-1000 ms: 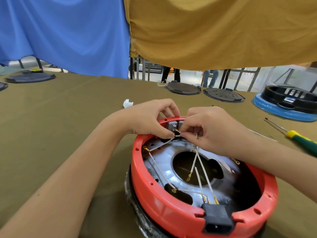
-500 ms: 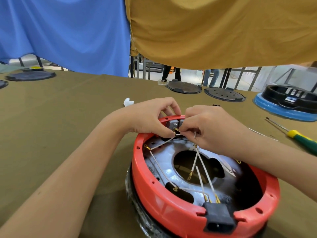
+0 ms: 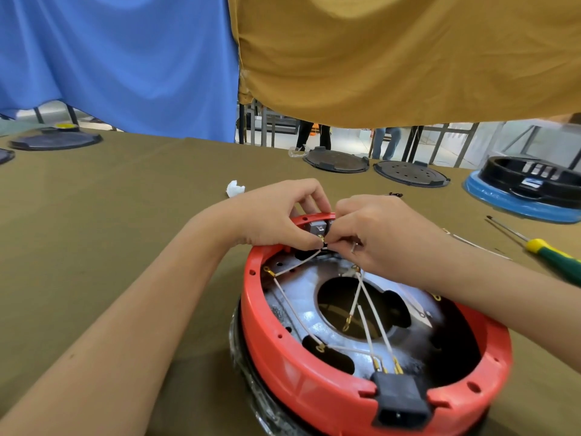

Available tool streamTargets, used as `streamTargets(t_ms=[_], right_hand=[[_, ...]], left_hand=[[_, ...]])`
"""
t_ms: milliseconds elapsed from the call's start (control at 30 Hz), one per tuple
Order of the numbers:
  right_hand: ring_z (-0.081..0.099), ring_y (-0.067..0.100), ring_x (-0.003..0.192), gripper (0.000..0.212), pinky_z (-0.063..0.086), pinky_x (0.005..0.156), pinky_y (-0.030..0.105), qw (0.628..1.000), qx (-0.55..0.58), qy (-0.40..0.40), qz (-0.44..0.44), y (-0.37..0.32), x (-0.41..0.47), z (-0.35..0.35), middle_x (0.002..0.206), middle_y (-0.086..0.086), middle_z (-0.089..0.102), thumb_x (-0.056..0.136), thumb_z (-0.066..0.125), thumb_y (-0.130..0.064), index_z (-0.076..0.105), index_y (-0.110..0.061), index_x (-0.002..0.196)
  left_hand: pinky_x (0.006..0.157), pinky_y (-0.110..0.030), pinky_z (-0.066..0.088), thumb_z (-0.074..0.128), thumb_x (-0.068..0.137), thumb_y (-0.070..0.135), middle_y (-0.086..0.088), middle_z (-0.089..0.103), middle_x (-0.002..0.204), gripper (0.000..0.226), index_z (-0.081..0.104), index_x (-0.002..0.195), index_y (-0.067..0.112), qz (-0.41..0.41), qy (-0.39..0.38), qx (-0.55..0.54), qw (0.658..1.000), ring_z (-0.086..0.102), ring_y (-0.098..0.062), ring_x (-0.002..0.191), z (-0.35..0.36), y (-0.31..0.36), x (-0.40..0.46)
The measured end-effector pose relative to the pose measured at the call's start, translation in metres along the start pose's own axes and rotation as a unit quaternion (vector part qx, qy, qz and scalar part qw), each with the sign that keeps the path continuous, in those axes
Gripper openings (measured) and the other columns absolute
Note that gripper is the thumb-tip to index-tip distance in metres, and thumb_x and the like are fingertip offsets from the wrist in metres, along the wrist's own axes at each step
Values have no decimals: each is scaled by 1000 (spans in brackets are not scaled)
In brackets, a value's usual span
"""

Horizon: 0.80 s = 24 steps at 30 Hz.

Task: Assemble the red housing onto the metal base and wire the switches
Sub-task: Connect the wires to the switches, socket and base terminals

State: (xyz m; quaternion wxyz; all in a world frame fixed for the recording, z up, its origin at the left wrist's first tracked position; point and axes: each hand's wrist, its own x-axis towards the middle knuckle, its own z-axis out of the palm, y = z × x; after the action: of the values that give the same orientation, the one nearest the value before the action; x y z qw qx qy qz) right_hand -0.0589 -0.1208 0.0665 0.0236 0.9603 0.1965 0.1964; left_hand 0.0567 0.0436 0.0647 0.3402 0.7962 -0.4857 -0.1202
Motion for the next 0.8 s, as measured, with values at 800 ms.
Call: streamTargets(t_ms=[800], right_hand=[[64,1,78,18,50,70,16,970,193,20,149,22,-22,-25,79,-16,70,86,71,-15,74,-30,95]], left_hand=[[81,-36,59,77,81,26,18,66,103,31,59,106,33,0,20,80,997,67,-4,87,-1,8,-3]])
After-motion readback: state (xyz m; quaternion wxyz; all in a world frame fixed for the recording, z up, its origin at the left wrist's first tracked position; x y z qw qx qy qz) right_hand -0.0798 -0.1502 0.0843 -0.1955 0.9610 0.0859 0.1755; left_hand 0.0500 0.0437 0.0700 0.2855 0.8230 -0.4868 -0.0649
